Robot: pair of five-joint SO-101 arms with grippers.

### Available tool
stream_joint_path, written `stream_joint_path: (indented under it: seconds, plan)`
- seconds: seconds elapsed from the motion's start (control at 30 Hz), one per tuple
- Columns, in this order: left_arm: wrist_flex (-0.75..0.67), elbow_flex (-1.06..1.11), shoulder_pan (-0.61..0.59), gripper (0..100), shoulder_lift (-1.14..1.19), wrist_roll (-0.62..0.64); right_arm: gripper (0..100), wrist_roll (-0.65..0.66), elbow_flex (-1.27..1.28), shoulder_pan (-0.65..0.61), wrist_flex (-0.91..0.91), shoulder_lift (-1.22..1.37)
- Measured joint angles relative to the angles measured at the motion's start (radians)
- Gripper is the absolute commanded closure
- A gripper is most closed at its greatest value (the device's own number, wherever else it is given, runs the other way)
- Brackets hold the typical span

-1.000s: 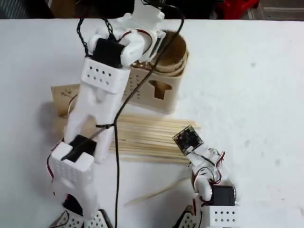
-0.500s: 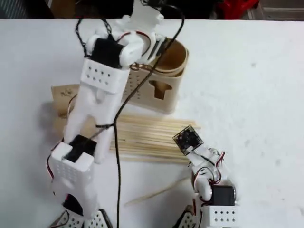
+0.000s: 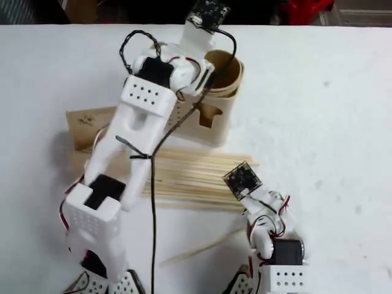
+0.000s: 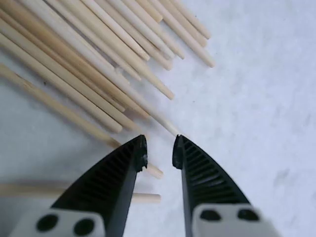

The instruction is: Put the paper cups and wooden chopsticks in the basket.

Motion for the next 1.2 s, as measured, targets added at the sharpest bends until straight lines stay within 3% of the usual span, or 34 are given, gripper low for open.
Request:
stream_joint_path:
  seconds: [0.23,0.43,0.57,0.7,0.87,1.07,1.2]
  plan:
    - [0.143,-0.222,0.002,82,0.002,0.0,90.5,0.0,0.0,0.0,0.0,0.0]
    - [0.37,-0.526,-0.02,82,0.002,0.0,90.5,0.0,0.0,0.0,0.0,0.0]
    - [0.568,-0.695,-0.107,82,0.0,0.0,90.5,0.0,0.0,0.0,0.0,0.0]
    - [0.632,-0.74,-0.25,82,-0.034,0.0,90.5,0.0,0.0,0.0,0.0,0.0]
    - [0.637,-0.608,-0.448,82,-0.118,-0.066,90.5,0.0,0.0,0.0,0.0,0.0]
    - [0.629,-0.209,-0.624,82,-0.247,-0.207,90.5,0.0,0.0,0.0,0.0,0.0]
    - [0.551,0.052,-0.692,82,-0.298,-0.281,90.5,0.0,0.0,0.0,0.0,0.0]
